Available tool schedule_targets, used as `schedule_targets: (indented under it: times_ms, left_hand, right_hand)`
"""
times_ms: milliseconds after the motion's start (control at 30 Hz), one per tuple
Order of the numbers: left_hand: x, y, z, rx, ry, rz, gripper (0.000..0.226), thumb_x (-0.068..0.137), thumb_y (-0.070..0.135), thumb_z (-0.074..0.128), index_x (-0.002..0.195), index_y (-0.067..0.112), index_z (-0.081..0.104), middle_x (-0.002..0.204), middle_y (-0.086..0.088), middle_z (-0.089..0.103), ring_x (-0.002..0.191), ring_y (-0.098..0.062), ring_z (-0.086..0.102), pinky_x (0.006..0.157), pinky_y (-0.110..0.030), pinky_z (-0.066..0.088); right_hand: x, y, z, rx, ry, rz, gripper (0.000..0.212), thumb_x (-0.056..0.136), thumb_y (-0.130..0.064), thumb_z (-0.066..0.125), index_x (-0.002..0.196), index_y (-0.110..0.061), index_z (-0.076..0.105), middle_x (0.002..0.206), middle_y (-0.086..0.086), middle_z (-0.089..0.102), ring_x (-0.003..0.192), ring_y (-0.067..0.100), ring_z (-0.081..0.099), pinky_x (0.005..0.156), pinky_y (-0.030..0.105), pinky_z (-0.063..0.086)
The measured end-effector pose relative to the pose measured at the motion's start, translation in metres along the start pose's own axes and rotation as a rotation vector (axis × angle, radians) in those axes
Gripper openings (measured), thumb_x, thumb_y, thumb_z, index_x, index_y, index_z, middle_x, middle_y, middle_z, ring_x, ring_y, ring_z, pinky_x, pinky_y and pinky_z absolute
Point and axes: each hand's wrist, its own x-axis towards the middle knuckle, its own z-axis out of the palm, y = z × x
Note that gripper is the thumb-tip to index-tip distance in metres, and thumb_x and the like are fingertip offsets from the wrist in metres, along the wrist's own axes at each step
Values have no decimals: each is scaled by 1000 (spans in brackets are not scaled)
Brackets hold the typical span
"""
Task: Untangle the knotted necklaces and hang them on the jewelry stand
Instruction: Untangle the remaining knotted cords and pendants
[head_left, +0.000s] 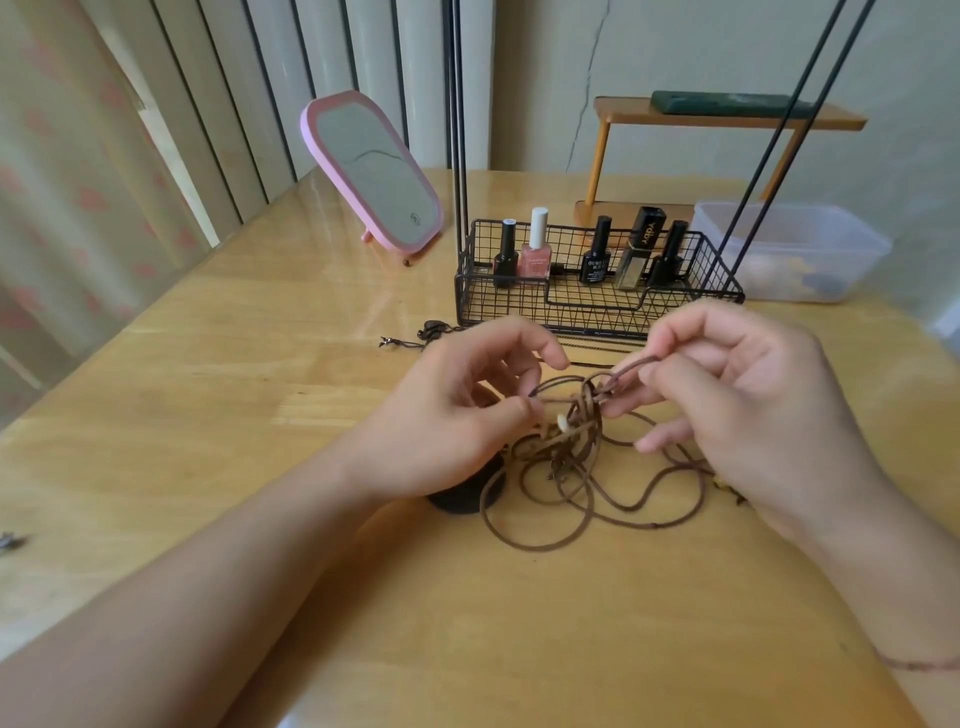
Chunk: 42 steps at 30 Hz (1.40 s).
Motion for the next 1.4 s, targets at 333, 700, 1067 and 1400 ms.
schedule_targets:
  times_ms: [333, 700, 1067, 1400]
  left_hand:
    - [0, -1, 10, -12, -8, 31, 13, 86, 7, 70, 97, 10, 65, 82, -7, 67, 73, -19, 64, 73, -33, 56]
    - [3, -2, 4, -351, -72, -45, 21, 85, -5, 58, 102, 8, 55, 88, -4, 55, 69, -14, 59, 67, -20, 51]
    - [4, -4, 1, -484, -56, -8, 37, 77, -15, 64, 104, 9, 54, 83, -1, 60, 73, -11, 62, 72, -22, 54]
    - [5, -4, -2, -516, -34, 3, 44, 78, -13, 68, 110, 12, 52, 104, -4, 54, 75, -16, 62, 76, -29, 55]
  right_hand:
    - [0, -2, 2, 220, -106, 119, 9, 95, -3, 58, 90, -10, 62, 72, 7, 70, 68, 24, 69, 58, 38, 58]
    - [4, 13, 0, 221, -38, -36, 31, 85, -11, 70, 114, -19, 64, 95, 2, 62, 79, 18, 63, 67, 32, 55]
    - [-6, 17, 5, -371, -148, -313, 19, 75, -46, 70, 88, -31, 69, 82, -16, 66, 72, 10, 60, 59, 11, 38]
    - [-6, 14, 7, -333, -205, -313, 46, 75, -28, 82, 116, -37, 63, 95, -17, 69, 90, 14, 67, 56, 30, 55]
